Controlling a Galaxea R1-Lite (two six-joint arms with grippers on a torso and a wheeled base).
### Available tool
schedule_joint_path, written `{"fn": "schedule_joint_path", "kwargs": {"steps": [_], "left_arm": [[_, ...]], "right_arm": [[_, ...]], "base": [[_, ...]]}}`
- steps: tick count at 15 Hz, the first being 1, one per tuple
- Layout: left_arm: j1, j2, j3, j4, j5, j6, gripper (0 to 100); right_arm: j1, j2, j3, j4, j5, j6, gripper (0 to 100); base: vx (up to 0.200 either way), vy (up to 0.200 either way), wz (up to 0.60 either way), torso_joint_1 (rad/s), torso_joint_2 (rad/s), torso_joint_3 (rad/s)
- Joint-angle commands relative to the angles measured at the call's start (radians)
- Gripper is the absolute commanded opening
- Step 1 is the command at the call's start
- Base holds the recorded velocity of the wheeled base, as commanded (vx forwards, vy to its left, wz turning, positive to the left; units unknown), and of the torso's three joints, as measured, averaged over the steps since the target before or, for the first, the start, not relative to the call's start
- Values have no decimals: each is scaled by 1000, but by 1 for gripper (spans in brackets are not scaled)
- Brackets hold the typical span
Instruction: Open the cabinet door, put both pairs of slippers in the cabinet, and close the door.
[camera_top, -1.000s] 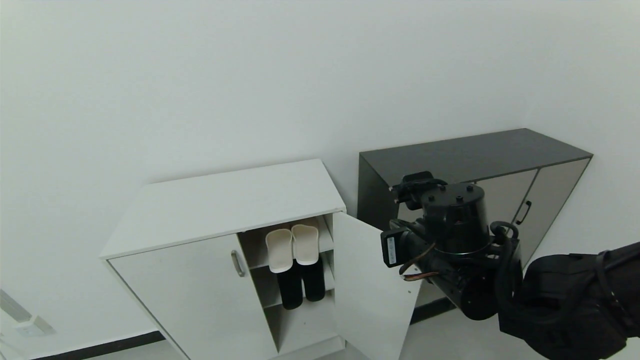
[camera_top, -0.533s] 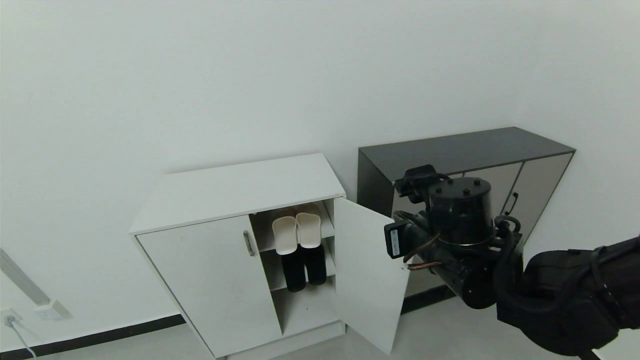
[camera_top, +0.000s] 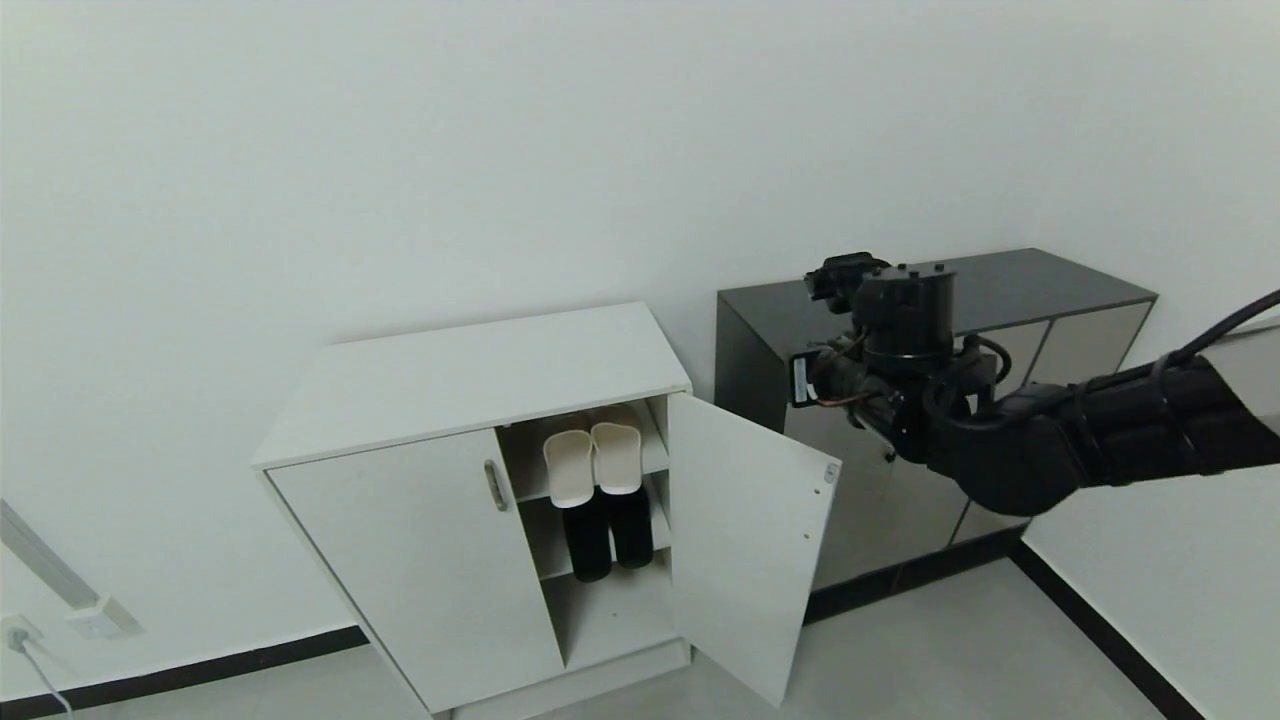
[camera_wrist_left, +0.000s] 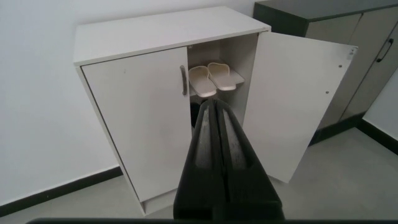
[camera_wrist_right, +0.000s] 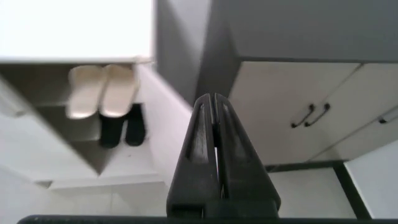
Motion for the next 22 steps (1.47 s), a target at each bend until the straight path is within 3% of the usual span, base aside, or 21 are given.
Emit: {"fn": "schedule_joint_path", "kwargs": {"steps": [1, 4, 7, 22], "left_arm": [[1, 0, 0, 0, 0, 0, 0], [1, 0, 0, 0, 0, -2, 0], [1, 0, 0, 0, 0, -2, 0], [1, 0, 0, 0, 0, -2, 0]], "right_arm": [[-57, 102, -152, 96, 39, 24, 0], [-104, 194, -334, 278, 123, 115, 0], [-141, 277, -403, 306, 129, 132, 0], [-155, 419, -405, 258, 129, 159, 0]], "base": [[0, 0, 0, 0, 0, 0], [0, 0, 0, 0, 0, 0], [0, 0, 0, 0, 0, 0], [0, 0, 0, 0, 0, 0]]}}
